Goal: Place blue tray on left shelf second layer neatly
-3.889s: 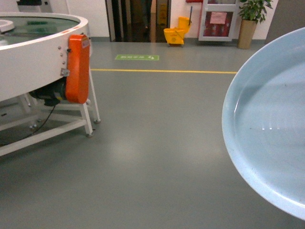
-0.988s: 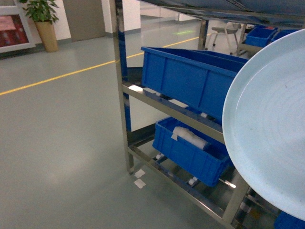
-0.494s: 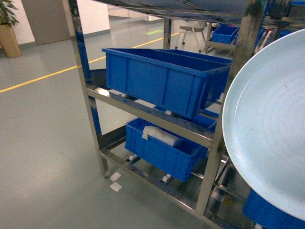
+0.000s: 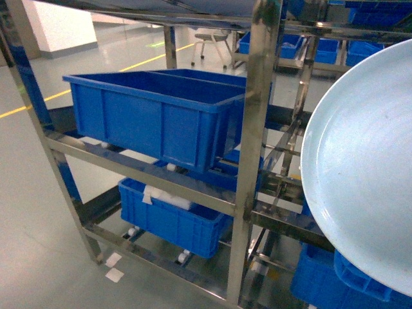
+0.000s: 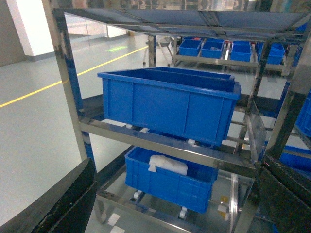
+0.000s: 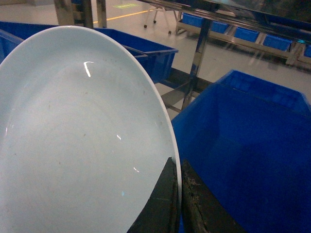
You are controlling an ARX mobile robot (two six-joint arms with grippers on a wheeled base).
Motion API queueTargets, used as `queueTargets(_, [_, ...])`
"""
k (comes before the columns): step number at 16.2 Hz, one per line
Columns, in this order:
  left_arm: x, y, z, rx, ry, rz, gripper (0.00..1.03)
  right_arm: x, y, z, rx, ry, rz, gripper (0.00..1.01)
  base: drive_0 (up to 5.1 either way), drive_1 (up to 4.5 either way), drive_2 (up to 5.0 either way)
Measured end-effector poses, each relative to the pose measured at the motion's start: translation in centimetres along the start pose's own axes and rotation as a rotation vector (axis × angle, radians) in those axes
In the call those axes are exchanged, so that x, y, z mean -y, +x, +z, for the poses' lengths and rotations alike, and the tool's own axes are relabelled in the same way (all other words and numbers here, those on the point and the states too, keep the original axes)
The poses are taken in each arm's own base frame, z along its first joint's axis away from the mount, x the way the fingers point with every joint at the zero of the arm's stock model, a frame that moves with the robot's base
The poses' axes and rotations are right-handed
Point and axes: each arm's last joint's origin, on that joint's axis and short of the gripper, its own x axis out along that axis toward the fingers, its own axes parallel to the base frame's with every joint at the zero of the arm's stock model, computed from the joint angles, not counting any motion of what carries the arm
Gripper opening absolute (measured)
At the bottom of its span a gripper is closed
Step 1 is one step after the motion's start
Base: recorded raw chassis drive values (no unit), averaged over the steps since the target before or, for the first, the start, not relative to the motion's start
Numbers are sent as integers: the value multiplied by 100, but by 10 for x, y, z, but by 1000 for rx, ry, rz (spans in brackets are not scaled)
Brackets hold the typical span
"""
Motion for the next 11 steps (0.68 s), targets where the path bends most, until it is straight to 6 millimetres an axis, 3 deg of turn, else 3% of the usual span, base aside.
queueTargets(11, [0, 0, 0, 1, 0, 2, 98, 0, 0, 0, 1, 0, 0, 2, -161, -72, -251])
